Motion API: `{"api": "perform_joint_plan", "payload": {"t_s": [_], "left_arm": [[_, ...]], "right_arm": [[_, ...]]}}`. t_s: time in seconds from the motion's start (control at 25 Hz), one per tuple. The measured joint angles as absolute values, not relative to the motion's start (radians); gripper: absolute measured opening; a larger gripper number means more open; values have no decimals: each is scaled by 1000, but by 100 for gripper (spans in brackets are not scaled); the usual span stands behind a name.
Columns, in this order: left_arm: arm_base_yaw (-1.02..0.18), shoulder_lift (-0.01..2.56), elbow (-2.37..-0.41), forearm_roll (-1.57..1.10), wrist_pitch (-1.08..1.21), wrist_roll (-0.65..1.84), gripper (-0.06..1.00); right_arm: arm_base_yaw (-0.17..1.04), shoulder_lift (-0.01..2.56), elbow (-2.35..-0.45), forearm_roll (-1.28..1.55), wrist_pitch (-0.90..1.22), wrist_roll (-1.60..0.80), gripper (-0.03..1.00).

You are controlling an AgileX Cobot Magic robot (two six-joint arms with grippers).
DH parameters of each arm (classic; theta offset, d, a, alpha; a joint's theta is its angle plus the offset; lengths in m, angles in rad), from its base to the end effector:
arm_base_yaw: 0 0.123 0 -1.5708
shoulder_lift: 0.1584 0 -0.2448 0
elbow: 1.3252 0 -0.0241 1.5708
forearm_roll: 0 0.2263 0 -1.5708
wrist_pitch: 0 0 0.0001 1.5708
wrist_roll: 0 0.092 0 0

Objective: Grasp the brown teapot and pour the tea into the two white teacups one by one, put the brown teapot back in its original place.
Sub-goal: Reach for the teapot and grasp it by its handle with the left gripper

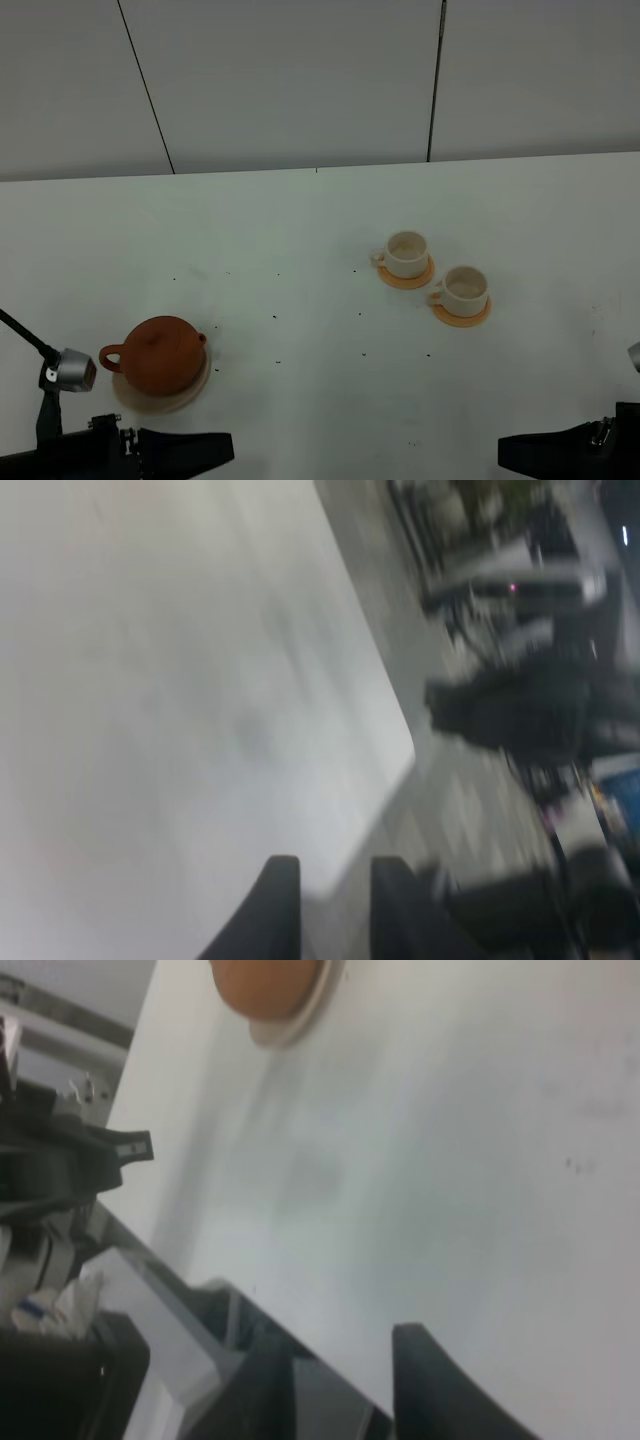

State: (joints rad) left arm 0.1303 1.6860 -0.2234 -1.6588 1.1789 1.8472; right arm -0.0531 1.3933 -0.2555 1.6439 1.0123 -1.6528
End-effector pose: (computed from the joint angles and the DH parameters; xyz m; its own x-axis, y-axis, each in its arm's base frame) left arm 0.1576 -0.0648 0.1085 -0.8950 -0.0978 -0.4352 0.3535 0.4397 -0.8257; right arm 0.1618 0.0694 0.1440 -0.8280 0.0735 -0.5559 -0.4286 0.5562 0.7120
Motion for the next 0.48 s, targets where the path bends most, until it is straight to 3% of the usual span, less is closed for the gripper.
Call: {"api": "perform_joint_plan", "payload": {"t_s": [0.48], "left_arm": [[130, 1690, -381, -1718, 1179, 1841, 24]], "right_arm": [[-53, 1395, -326, 1815, 1048, -1816, 24]]}}
